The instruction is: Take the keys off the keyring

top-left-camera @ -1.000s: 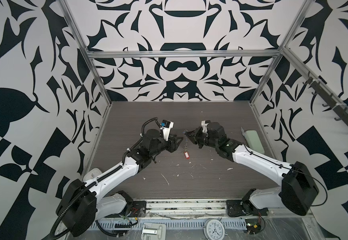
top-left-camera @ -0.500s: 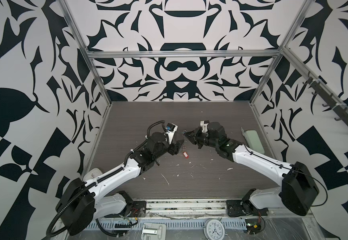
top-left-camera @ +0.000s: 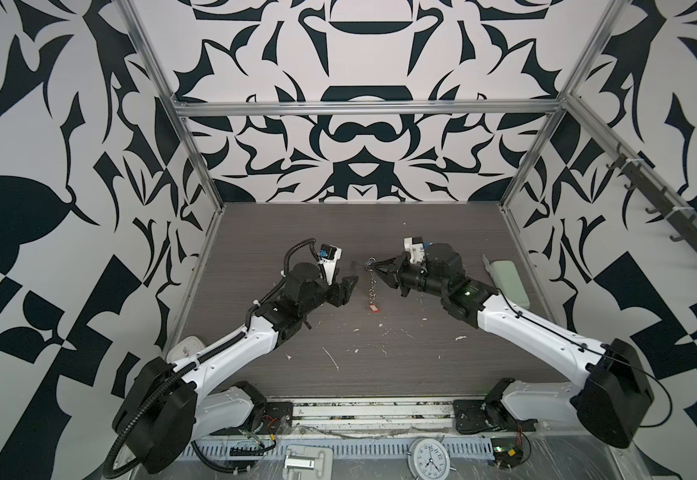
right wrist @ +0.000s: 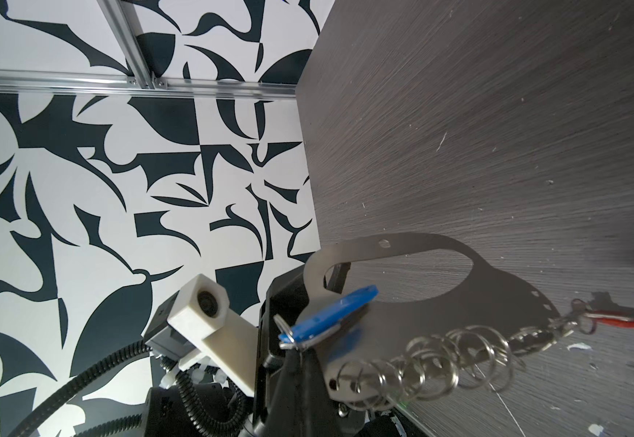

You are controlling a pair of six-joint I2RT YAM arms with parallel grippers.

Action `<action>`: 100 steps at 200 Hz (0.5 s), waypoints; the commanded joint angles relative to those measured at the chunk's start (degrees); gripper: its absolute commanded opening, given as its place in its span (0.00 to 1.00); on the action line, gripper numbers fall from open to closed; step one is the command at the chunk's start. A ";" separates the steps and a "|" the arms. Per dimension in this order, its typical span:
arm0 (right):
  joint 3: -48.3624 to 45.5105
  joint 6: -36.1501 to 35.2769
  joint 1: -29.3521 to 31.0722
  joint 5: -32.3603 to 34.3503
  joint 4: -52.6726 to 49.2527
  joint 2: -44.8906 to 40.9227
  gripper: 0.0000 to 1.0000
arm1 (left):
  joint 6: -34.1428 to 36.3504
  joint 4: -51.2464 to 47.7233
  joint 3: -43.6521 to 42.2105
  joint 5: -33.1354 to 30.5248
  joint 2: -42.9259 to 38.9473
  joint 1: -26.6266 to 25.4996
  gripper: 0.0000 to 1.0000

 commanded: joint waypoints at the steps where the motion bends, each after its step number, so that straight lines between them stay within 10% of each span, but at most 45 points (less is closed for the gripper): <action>1: 1.61 -1.27 0.30 -0.58 2.11 -2.25 0.00 | 0.21 4.41 0.58 0.55 1.69 -0.01 0.68; 100: 1.08 -1.10 1.36 -0.40 2.81 -3.76 0.00 | -0.32 19.30 -0.15 -0.69 8.19 -0.01 0.62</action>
